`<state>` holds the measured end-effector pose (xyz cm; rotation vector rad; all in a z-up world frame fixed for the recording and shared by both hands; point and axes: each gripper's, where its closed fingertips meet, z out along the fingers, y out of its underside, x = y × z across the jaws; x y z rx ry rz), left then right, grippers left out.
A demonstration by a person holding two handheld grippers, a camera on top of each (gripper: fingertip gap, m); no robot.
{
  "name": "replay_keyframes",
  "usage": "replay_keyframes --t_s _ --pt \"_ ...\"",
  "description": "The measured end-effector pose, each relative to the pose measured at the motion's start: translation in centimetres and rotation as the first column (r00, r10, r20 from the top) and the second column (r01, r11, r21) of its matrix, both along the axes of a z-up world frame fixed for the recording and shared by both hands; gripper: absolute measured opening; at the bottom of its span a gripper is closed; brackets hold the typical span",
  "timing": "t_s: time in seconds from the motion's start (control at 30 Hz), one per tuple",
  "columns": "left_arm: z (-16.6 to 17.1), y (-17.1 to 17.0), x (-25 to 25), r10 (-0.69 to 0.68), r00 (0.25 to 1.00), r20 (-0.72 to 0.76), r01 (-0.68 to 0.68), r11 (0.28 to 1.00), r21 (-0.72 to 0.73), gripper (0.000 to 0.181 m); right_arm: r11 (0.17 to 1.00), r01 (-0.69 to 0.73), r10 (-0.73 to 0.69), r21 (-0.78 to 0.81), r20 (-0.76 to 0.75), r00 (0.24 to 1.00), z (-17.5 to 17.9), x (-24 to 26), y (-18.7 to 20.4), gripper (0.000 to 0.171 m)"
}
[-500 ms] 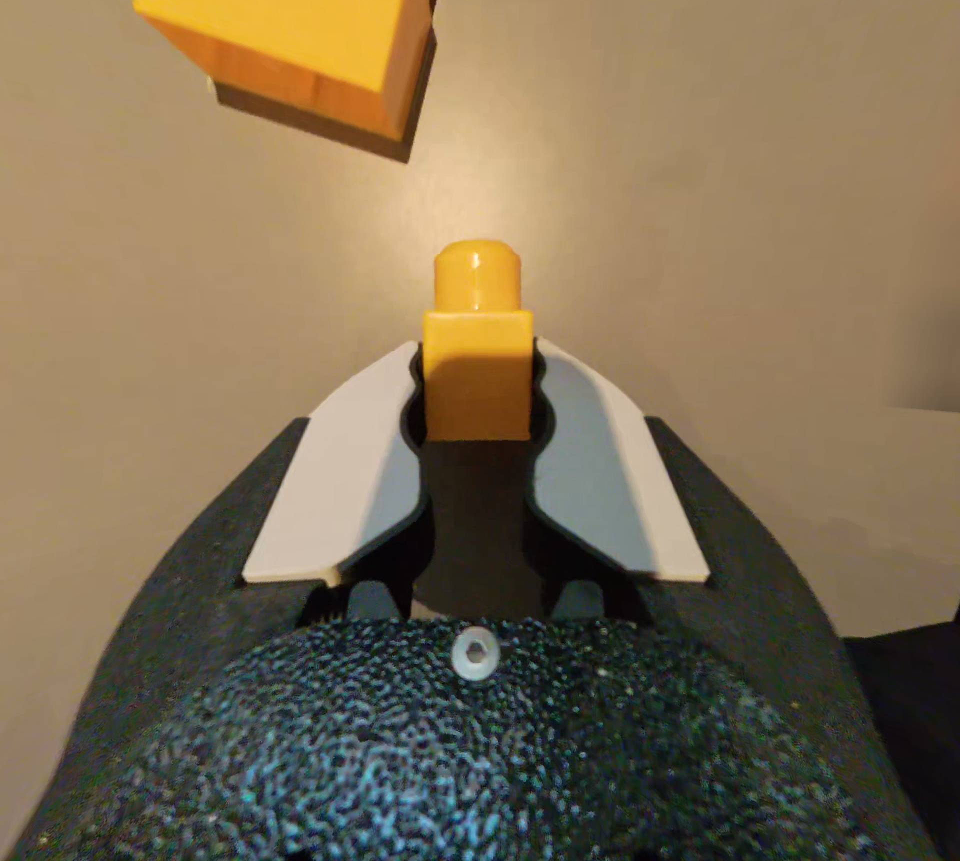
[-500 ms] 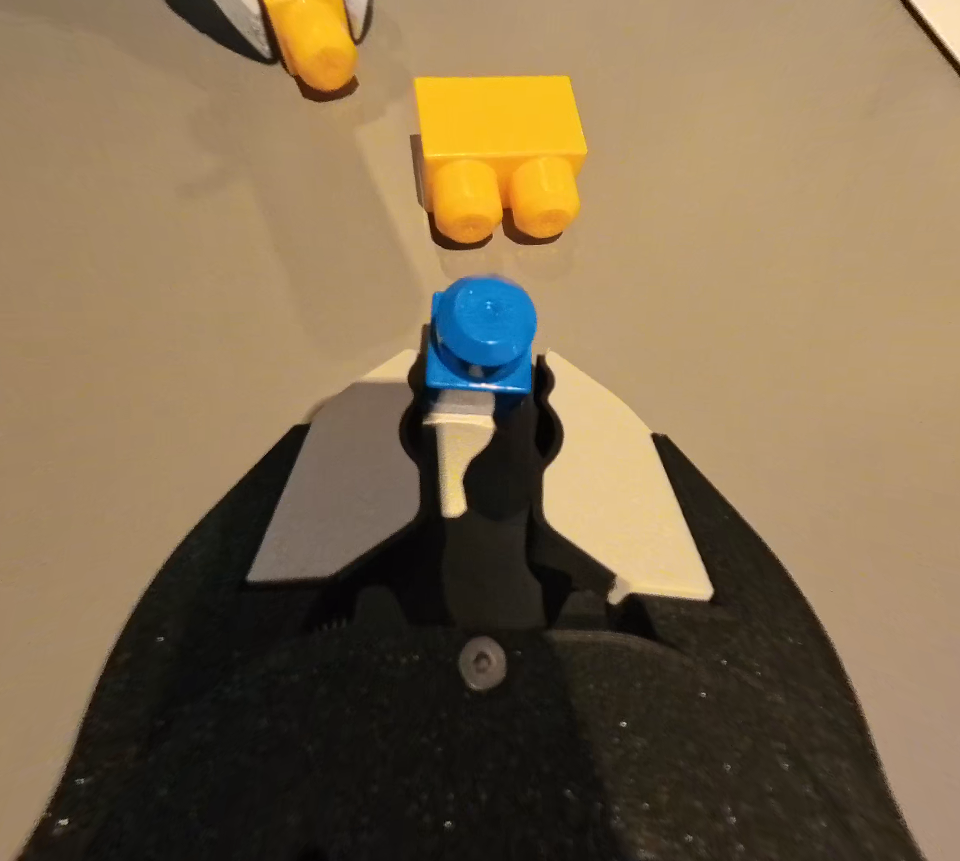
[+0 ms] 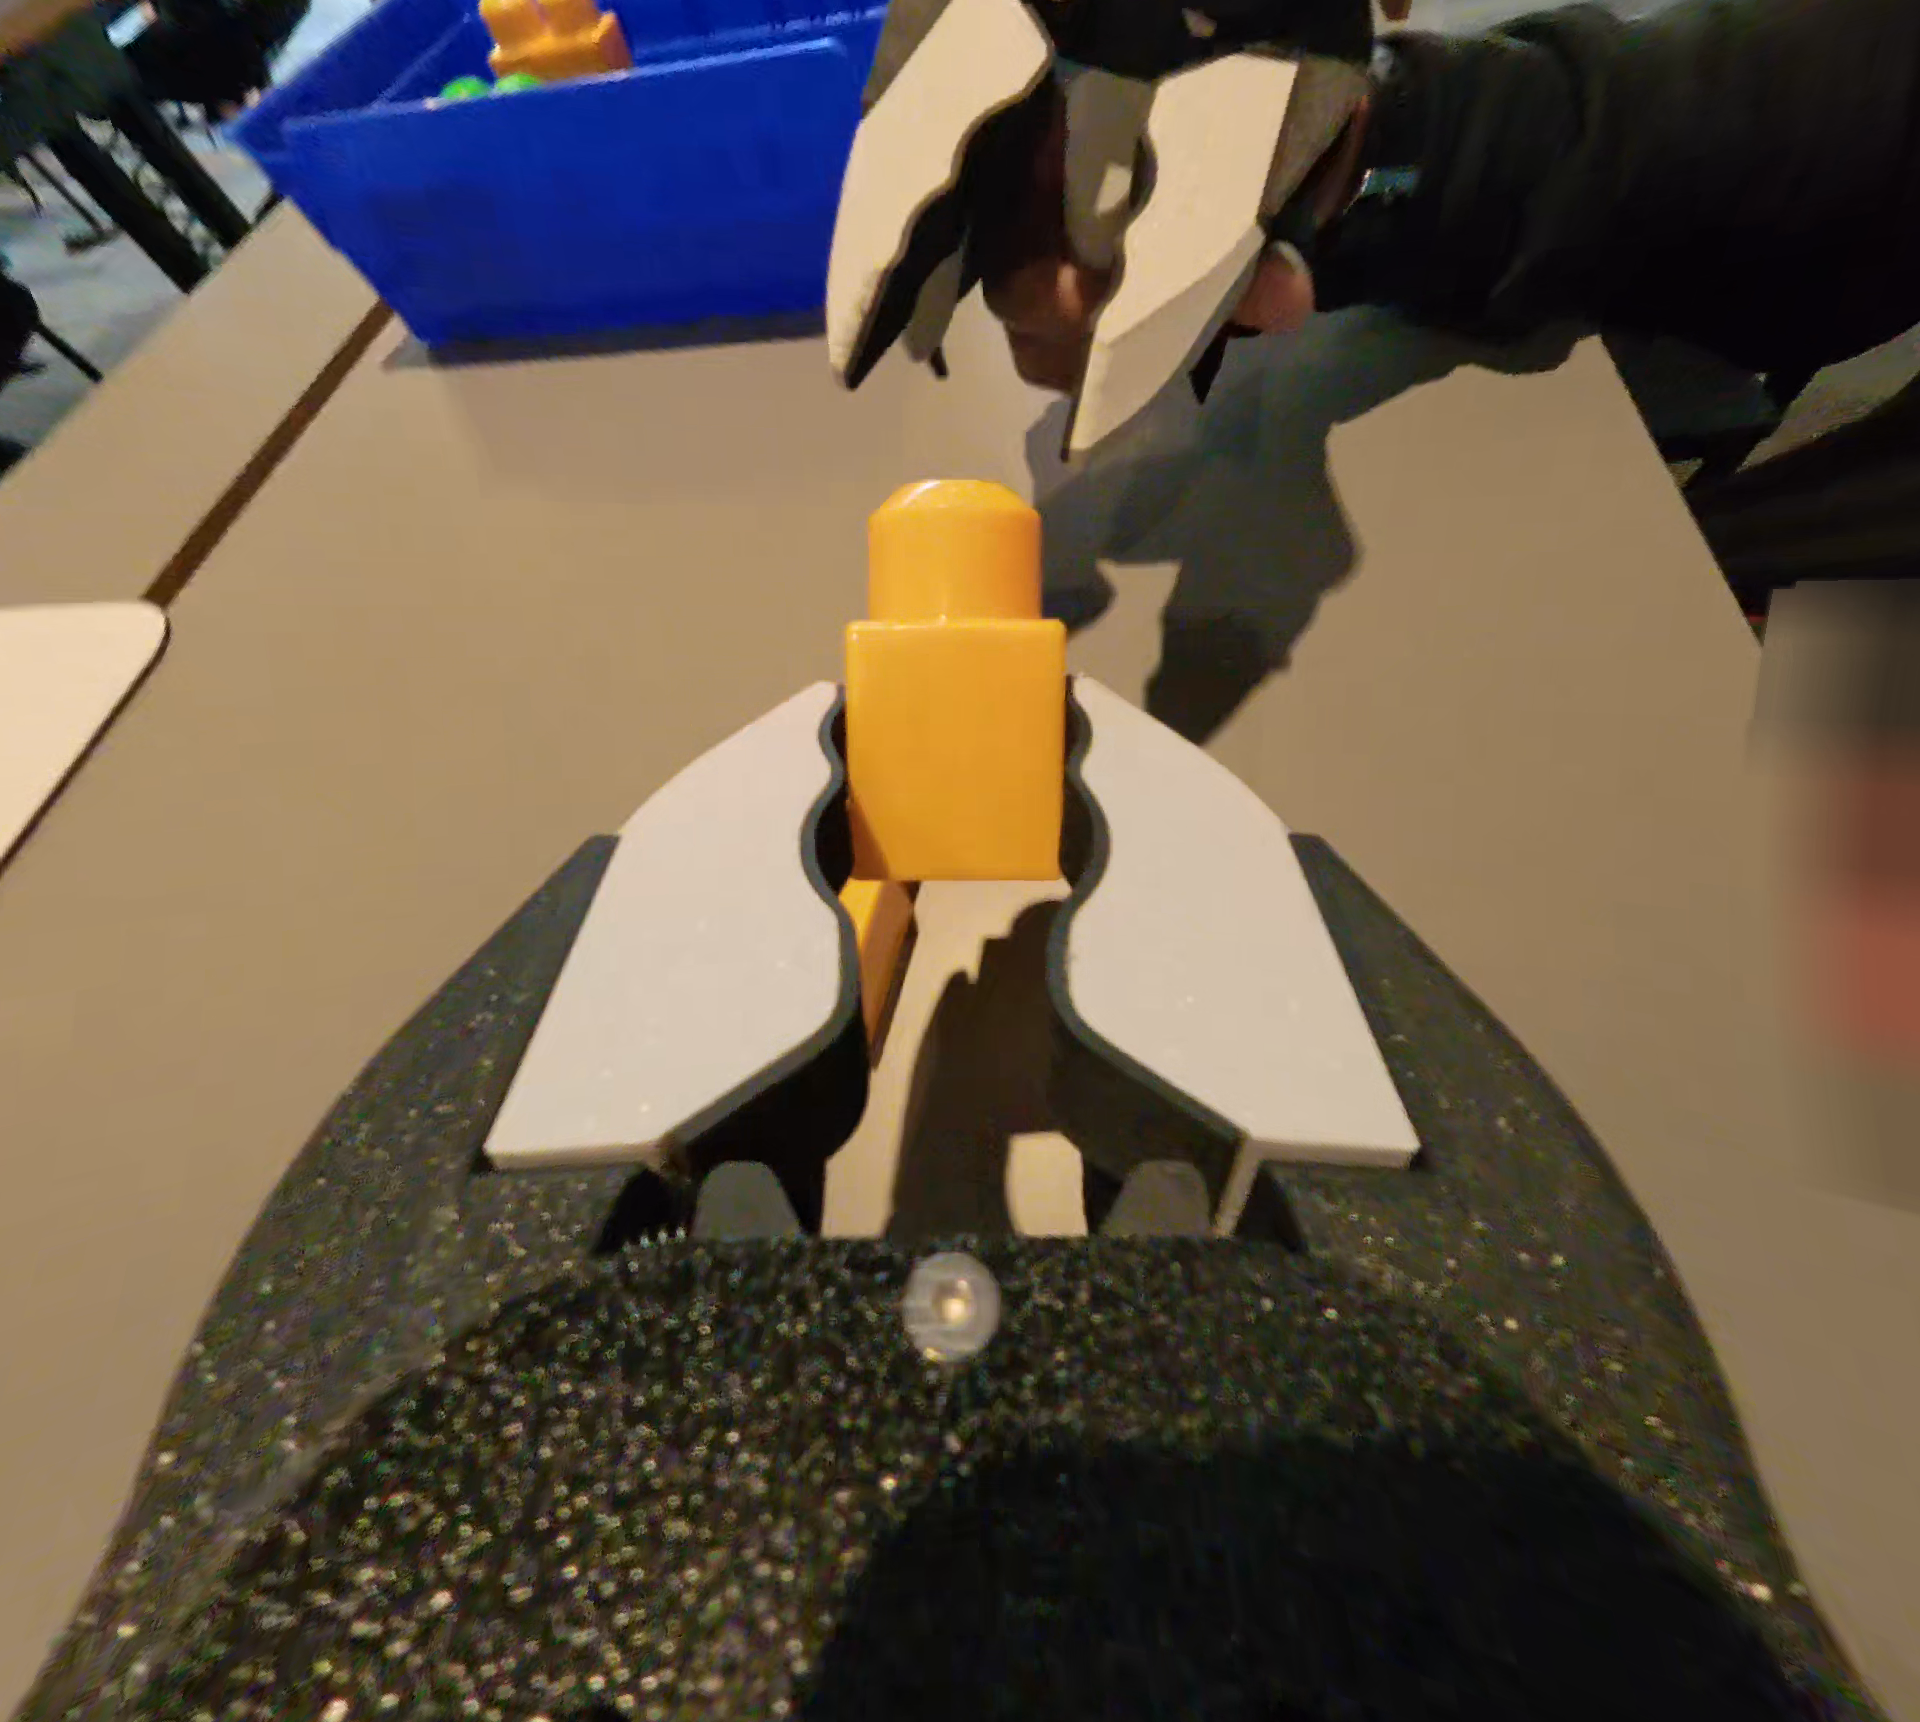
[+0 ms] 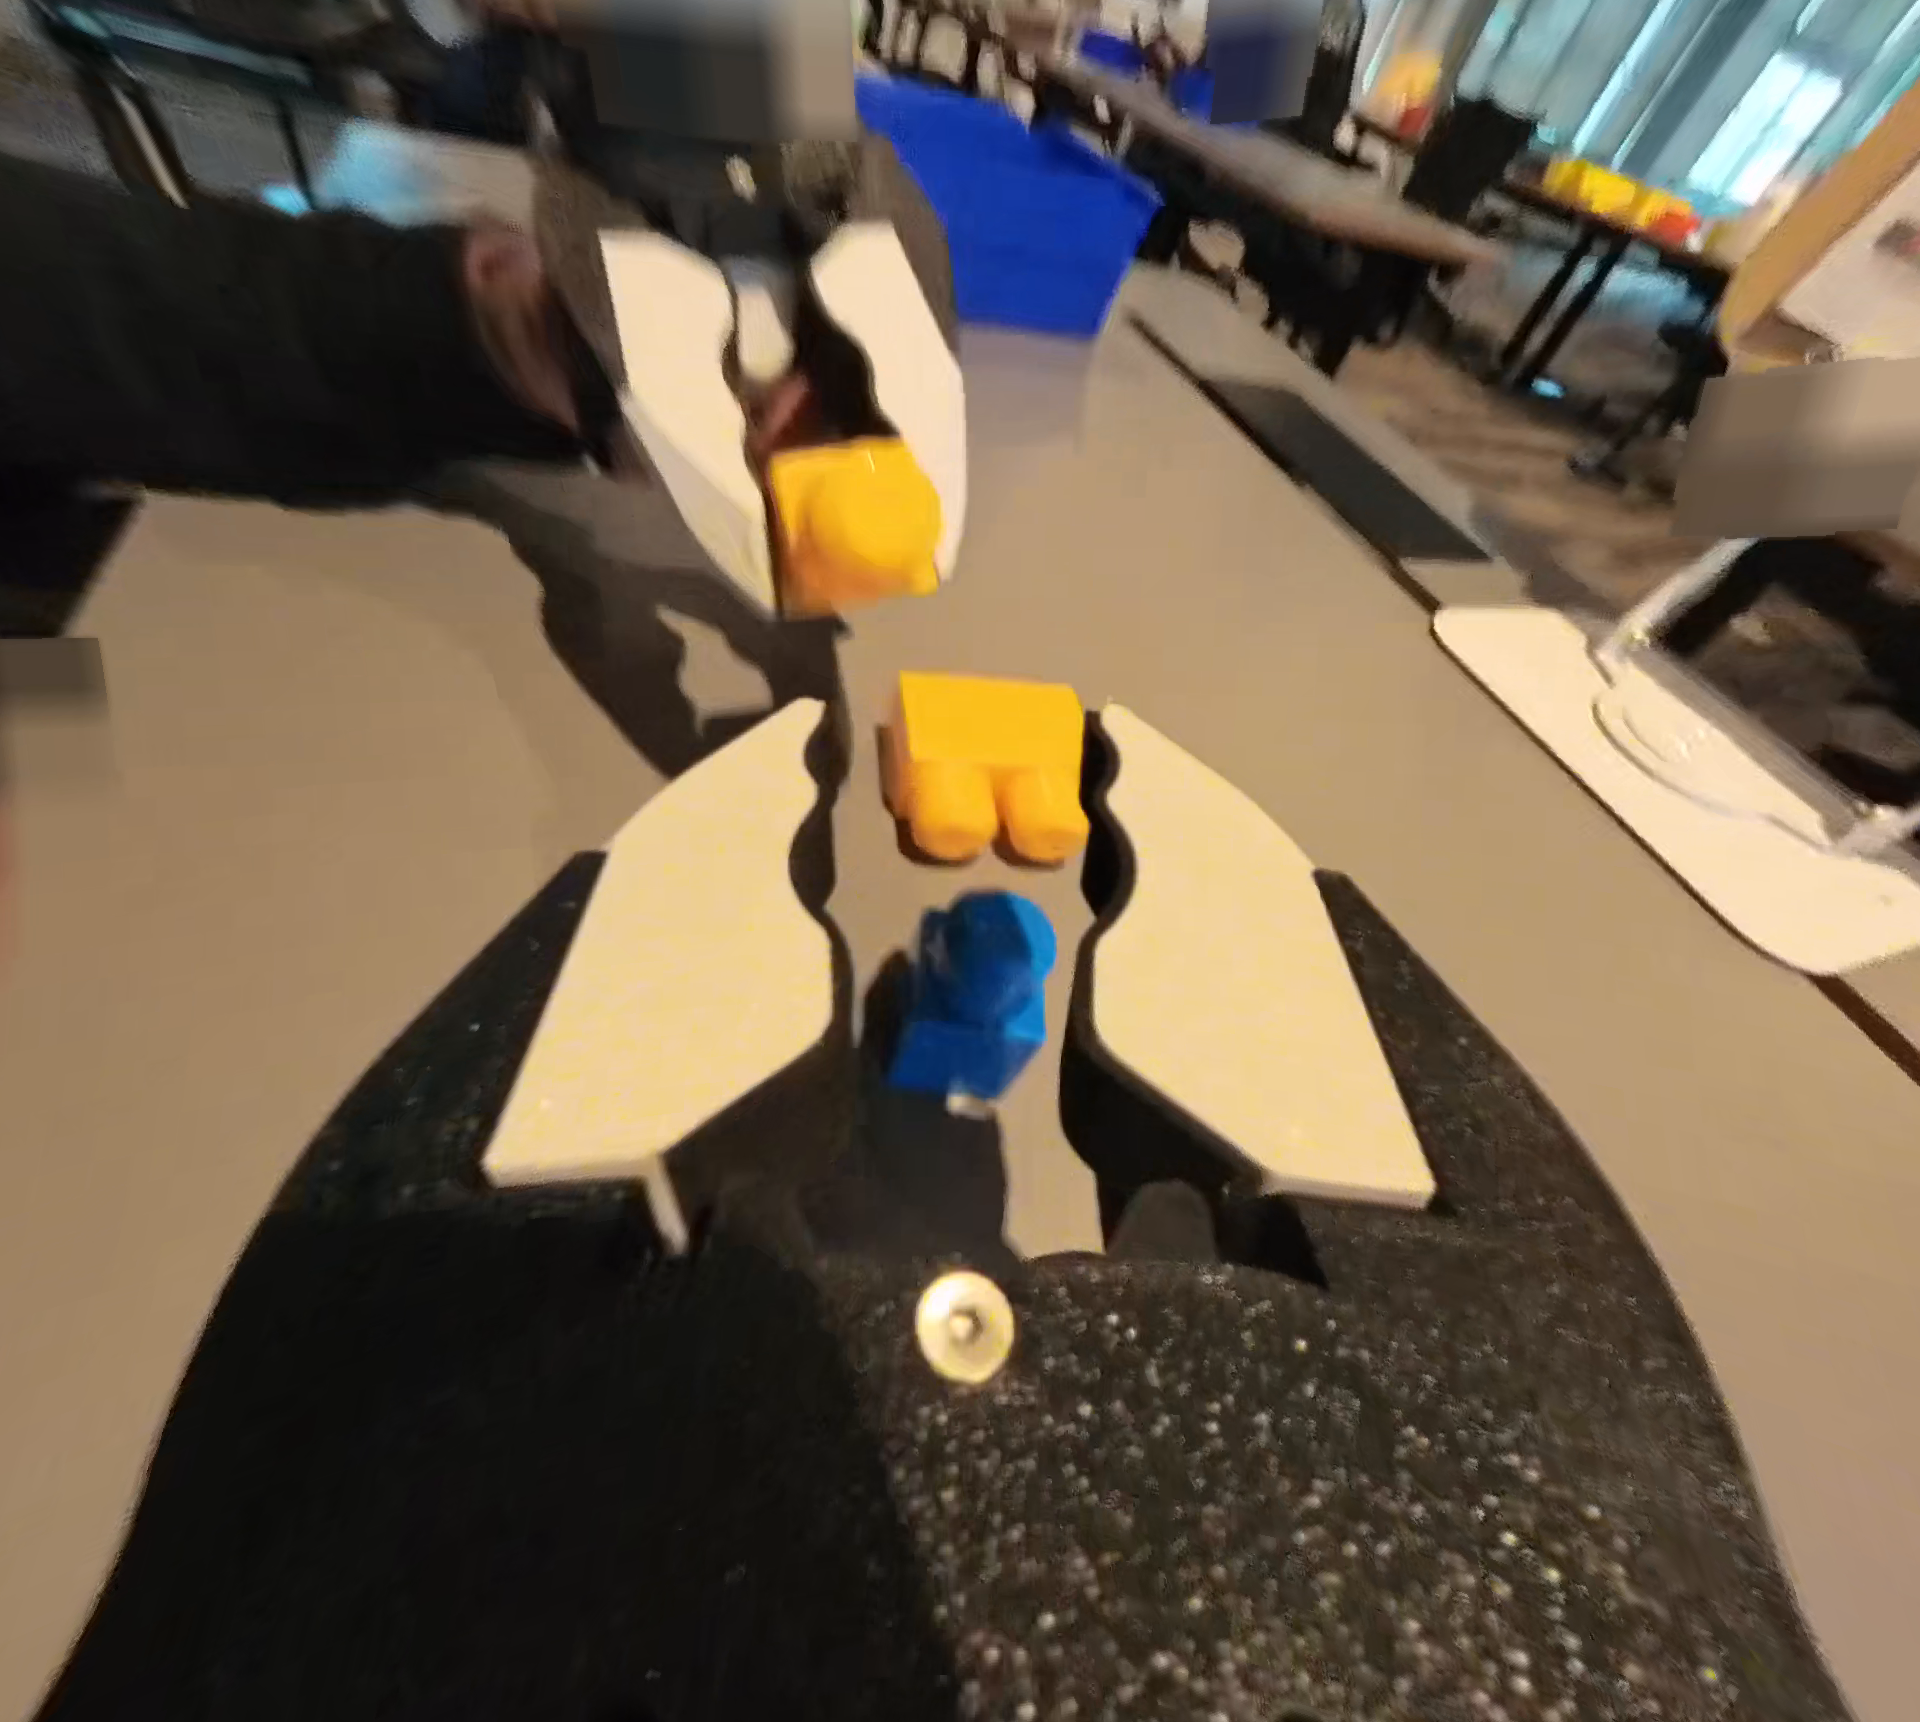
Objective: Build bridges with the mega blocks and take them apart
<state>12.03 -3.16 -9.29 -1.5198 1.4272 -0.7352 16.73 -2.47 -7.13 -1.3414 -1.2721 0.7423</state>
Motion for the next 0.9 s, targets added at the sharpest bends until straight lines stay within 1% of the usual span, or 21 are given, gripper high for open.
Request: replay_keyframes --t_s 0.07,0.13,0.27,0.37,0.5,0.6,0.67,0.77,0.83,0.9 --pt "-0.3 -0.5 1.6 -0.020 1.000 0.007 0.020 0.999 0.041 0.036 0.999 -0.051 0.051 -0.011 -0.043 0.998 0.7 -0.4 -1.0 0.044" --pt "-0.8 -0.9 2.6 -0.038 0.999 0.002 0.037 0.997 0.064 0.036 0.997 -0.075 0.074 -0.030 -0.032 0.997 0.3 -0.8 -1.4 0.046" --pt "-1.6 -1.1 3.5 -0.049 0.999 0.018 0.049 0.998 0.046 0.036 0.989 -0.130 0.131 -0.075 0.004 0.991 -0.9 -1.6 -2.3 0.045" --pt "-1.4 -1.5 3.7 -0.076 0.996 0.040 0.074 0.997 0.035 0.036 0.988 -0.137 0.140 -0.070 0.043 0.989 -1.8 -2.1 -2.5 0.034" --pt "-1.9 -1.5 3.5 -0.075 0.997 0.005 0.075 0.996 0.048 0.036 0.989 -0.135 0.138 -0.056 0.047 0.989 -1.8 -2.4 -2.6 0.033" --pt "-1.9 -1.0 3.2 -0.047 0.999 -0.002 0.047 0.997 0.055 0.037 0.992 -0.121 0.122 -0.039 0.010 0.993 -0.8 -2.0 -2.4 0.033" --pt "-2.0 -0.3 2.8 -0.005 1.000 -0.021 0.007 0.998 0.070 0.036 0.994 -0.102 0.101 -0.032 -0.024 0.995 0.3 -1.3 -1.9 0.033" --pt "-1.9 0.8 1.8 0.060 0.997 -0.038 -0.057 0.996 0.075 0.036 1.000 -0.001 0.002 0.018 -0.040 0.999 2.0 1.0 -0.1 0.033" --pt "-1.9 1.6 1.1 0.104 0.993 -0.048 -0.101 0.992 0.076 0.036 0.998 0.054 -0.054 0.014 -0.011 0.998 2.3 2.9 0.9 0.033" --pt "-2.0 2.1 0.6 0.134 0.990 -0.053 -0.130 0.989 0.070 0.035 0.994 0.101 -0.098 -0.037 0.076 0.992 1.3 4.6 1.8 0.032"
